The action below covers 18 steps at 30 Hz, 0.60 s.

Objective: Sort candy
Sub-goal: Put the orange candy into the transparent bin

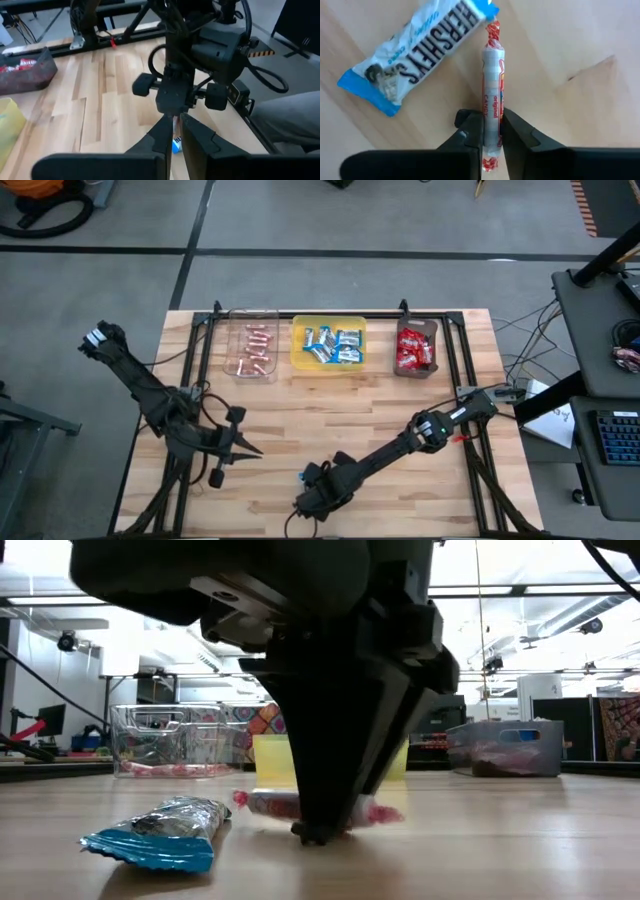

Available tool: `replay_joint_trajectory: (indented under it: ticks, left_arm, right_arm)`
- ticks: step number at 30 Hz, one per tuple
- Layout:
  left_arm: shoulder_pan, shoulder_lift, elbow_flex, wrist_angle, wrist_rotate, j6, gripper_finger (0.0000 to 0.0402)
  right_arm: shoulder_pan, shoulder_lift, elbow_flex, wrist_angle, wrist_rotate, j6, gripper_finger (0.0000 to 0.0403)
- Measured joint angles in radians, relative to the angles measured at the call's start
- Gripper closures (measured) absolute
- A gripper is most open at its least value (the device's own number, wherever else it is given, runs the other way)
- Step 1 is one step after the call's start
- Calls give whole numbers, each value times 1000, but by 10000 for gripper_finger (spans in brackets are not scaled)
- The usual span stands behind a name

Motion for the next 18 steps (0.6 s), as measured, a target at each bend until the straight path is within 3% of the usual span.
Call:
replay_joint_trajectory:
  ticks: [13,18]
  left_arm:
    - [-19,132,-1,151,1,-44,380]
    - [-26,146,-1,177,2,-53,361]
  right_arm:
    - [-1,-112,18,-15,214,-140,367]
    - [13,-172,18,6,310,-208,367]
